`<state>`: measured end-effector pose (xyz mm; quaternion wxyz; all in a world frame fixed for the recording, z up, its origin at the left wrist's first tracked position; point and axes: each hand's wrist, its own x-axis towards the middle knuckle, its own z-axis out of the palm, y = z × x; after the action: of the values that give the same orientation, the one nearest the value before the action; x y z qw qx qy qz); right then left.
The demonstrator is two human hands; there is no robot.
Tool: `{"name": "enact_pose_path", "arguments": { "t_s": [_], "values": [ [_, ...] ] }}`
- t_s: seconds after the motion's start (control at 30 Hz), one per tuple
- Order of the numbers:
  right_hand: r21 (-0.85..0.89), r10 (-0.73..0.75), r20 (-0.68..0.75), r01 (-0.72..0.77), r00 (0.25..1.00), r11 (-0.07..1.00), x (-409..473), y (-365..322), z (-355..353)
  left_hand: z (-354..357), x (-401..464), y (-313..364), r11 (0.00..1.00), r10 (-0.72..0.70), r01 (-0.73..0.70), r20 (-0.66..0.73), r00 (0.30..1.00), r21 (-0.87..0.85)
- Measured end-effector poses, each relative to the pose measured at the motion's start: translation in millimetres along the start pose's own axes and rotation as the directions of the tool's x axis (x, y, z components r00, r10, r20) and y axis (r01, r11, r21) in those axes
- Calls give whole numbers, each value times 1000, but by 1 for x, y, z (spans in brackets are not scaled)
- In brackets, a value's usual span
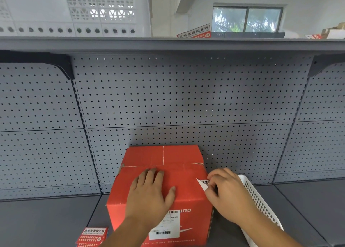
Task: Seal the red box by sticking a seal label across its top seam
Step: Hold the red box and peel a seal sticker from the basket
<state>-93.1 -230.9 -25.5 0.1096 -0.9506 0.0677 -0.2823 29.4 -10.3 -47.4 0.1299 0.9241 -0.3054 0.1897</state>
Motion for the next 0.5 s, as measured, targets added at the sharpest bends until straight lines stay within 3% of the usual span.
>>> {"name": "enact_pose_path", "arguments": {
  "t_s": [0.37, 0.5],
  "values": [
    [95, 151, -138, -138, 979, 986, -1, 6, -6, 2, 3, 0, 1000, -13, 13, -5, 1000, 12],
    [134, 229, -122, -212, 966, 968, -5, 16, -5, 3, 4, 0, 1000, -10, 10, -5, 1000, 21]
  ]
}}
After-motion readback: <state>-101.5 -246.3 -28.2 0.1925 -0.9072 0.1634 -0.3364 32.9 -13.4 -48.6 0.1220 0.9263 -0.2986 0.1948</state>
